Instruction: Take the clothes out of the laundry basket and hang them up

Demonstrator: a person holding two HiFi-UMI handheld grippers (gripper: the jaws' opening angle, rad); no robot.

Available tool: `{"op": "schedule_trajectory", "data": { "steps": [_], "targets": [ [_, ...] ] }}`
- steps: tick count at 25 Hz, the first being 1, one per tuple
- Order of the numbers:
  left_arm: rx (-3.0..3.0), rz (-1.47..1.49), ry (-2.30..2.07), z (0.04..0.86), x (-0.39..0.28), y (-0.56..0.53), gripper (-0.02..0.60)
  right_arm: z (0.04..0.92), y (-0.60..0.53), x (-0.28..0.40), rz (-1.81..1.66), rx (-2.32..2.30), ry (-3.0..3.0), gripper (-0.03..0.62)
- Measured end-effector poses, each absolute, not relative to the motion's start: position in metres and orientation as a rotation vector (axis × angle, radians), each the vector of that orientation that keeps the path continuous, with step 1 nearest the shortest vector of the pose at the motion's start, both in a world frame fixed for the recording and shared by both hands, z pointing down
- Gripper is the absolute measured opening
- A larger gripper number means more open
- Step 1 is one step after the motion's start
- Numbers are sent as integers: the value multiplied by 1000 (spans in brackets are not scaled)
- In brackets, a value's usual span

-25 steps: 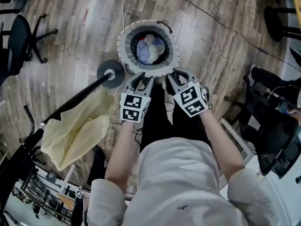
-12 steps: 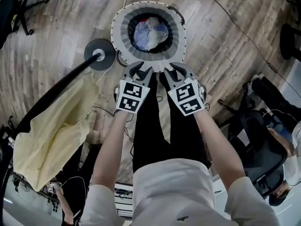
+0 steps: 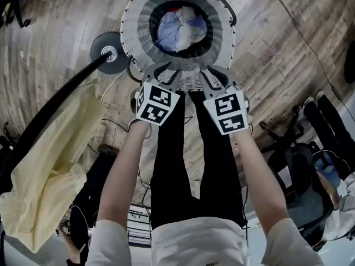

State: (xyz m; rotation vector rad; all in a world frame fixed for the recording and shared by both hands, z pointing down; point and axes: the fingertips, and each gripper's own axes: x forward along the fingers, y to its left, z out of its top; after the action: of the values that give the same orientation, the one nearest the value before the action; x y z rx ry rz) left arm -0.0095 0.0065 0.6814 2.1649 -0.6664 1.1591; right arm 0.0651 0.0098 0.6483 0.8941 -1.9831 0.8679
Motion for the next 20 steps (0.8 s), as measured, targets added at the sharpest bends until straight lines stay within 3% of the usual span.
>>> {"op": "schedule_trajectory", "data": {
  "steps": [13,20],
  "targets": [
    [1994,1013,-791,767,7,-37,138,728,-34,60,978,946,-2005,94],
    [1943,1080,-802,824,7,-42,140,762,-47,66,990,976,-1988,94]
  ]
}}
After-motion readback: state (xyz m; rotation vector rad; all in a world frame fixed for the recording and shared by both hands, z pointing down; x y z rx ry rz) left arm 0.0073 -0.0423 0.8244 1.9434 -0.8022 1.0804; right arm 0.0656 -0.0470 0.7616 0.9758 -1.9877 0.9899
